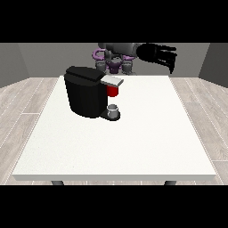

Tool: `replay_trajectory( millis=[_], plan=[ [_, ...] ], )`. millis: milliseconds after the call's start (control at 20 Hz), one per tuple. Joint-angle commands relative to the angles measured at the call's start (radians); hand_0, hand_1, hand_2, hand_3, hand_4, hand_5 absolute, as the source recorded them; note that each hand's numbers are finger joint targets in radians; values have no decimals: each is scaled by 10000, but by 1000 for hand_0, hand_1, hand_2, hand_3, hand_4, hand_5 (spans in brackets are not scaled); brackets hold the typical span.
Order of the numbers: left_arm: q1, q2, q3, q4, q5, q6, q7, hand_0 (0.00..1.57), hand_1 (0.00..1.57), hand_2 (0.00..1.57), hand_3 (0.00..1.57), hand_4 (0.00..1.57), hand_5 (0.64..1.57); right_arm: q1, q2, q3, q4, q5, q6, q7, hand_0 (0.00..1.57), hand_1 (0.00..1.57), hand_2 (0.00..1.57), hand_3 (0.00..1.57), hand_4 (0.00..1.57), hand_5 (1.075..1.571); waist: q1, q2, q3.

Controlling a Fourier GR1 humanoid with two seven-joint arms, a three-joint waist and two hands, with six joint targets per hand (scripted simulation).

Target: Insert the coffee pod into the coffee machine and close the lid

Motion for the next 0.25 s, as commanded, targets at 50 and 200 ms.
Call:
replay_trajectory(
  millis=[50,200],
  plan=[
    [810,-97,62,414,-199,240,-323,0,0,0,0,266,1571,1080,709,453,-426,-429,310,-838,0,0,0,0,181,1571,-654,-857,-1],
    [970,27,268,1399,-310,207,-1134,0,0,0,0,266,1571,2085,724,1363,-979,-1081,82,-1290,0,0,0,0,259,1571,-968,-1058,-5]
  ],
)
